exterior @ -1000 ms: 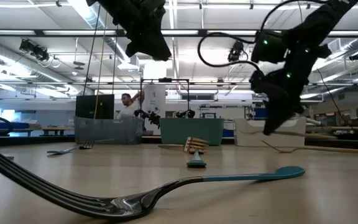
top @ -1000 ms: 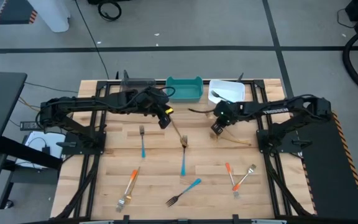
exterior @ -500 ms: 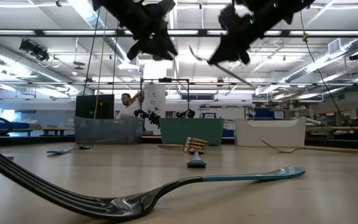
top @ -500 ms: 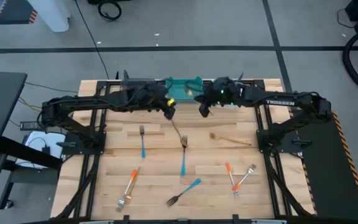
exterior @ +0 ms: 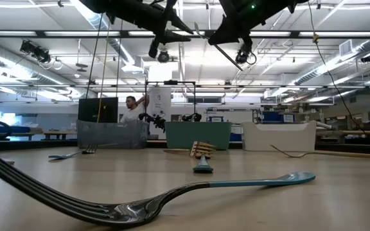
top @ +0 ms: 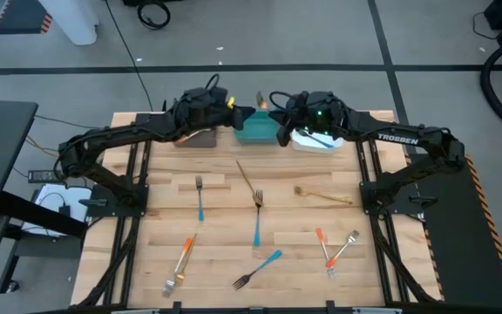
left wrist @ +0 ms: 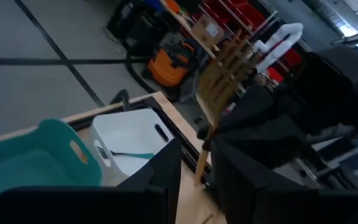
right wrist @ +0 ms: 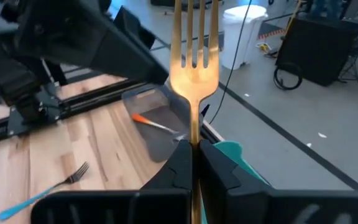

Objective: Sort silverware by color (type)
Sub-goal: Put the top right gold fork into the green bin

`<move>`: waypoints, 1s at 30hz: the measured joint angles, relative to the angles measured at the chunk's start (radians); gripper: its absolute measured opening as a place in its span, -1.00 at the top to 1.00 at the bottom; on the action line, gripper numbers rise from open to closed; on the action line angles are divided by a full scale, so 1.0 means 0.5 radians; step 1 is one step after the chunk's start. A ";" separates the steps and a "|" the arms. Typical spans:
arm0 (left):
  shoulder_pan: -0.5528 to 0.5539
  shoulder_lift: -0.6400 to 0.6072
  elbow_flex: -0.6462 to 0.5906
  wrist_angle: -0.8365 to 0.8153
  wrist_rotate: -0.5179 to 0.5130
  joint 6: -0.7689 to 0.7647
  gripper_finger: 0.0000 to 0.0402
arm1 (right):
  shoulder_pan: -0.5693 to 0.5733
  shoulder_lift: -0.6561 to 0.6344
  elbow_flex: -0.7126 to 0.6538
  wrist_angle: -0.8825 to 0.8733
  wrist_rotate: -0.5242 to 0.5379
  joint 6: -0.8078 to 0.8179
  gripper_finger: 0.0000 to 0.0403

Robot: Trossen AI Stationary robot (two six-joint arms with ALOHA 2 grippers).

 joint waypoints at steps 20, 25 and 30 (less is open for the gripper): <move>0.006 0.073 0.001 0.344 -0.052 -0.072 0.52 | 0.000 0.001 0.001 0.116 -0.004 0.104 0.94; 0.006 0.192 0.001 0.512 -0.034 -0.142 0.52 | 0.001 0.001 0.001 0.098 -0.004 0.107 0.94; 0.034 0.261 0.001 0.662 -0.048 -0.179 0.52 | 0.002 0.002 0.001 0.020 -0.003 0.107 0.94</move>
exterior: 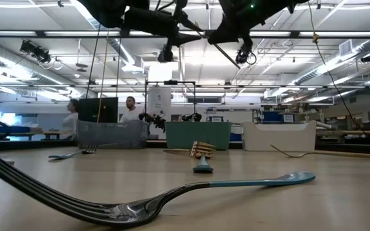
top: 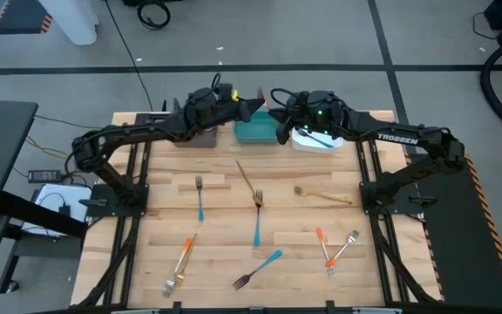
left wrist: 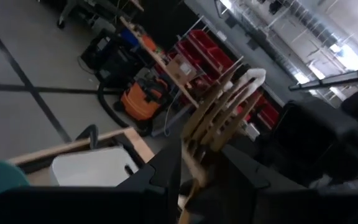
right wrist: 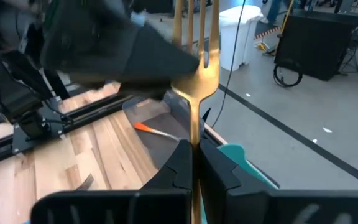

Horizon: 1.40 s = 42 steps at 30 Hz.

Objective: Sort silverware by color (type)
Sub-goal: Put the top right gold fork into the green bin

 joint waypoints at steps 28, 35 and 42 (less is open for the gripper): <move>0.210 0.000 0.000 0.036 -0.121 0.438 0.95 | -0.171 0.000 0.002 0.053 0.150 0.051 0.57; 0.255 0.034 0.002 -0.068 -0.365 0.544 0.95 | -0.286 0.000 0.002 0.065 0.266 0.051 0.54; 0.237 0.313 0.001 -0.002 -0.621 0.628 0.95 | -0.367 0.000 0.002 0.064 0.263 0.035 0.55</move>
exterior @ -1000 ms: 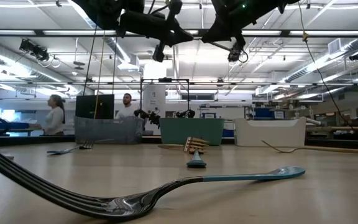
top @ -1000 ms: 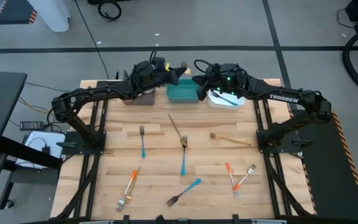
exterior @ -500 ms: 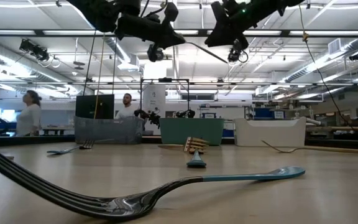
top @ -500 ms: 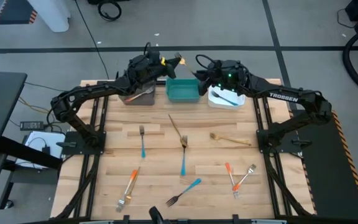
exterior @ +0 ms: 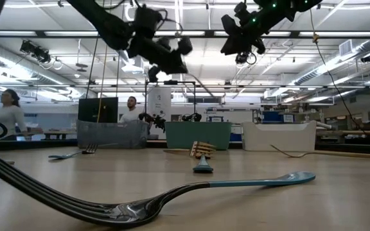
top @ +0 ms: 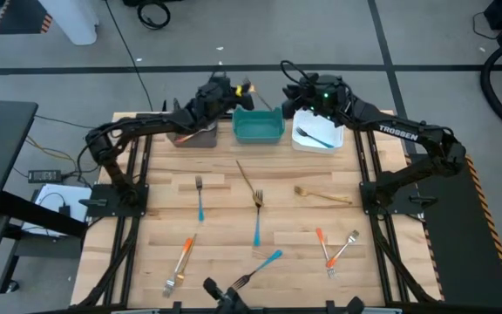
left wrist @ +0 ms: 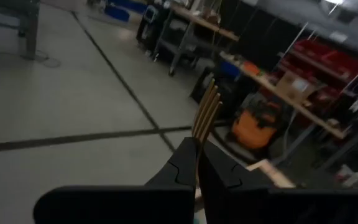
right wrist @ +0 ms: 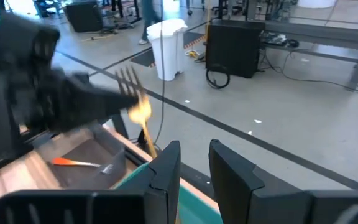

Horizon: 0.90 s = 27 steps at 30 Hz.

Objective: Sort silverware by color (type)
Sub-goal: Put the top right gold fork into the green bin

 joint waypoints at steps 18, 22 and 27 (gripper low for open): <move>0.005 0.344 -0.002 -0.126 0.007 -0.431 0.80 | -0.042 0.000 -0.002 -0.002 -0.002 -0.052 0.55; 0.012 0.366 -0.002 -0.154 0.034 -0.552 0.72 | -0.041 0.000 -0.002 -0.005 -0.002 -0.052 0.55; 0.030 0.364 -0.002 -0.128 0.148 -0.457 0.67 | -0.041 0.000 -0.002 -0.021 -0.002 -0.052 0.55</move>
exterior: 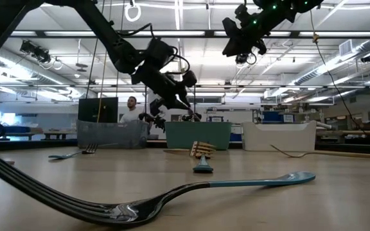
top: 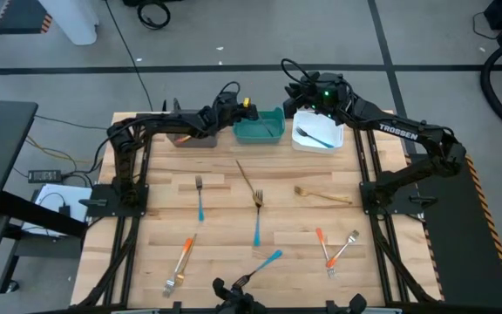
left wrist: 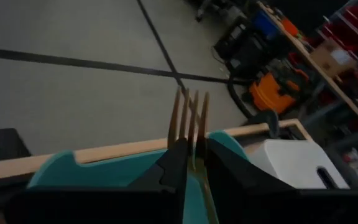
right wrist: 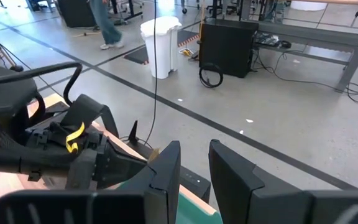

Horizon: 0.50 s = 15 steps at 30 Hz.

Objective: Sort silverware by color (type)
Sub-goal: Put the top right gold fork into the green bin

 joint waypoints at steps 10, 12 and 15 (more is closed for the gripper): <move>0.099 -0.005 0.000 -0.006 0.477 -0.120 0.60 | 0.000 0.000 0.000 -0.050 -0.001 0.000 0.55; 0.100 -0.005 0.000 -0.004 0.552 -0.120 0.60 | 0.000 0.000 0.000 -0.050 -0.001 0.000 0.55; 0.099 -0.005 0.000 -0.004 0.627 -0.144 0.60 | 0.000 0.000 0.000 -0.050 -0.001 0.000 0.55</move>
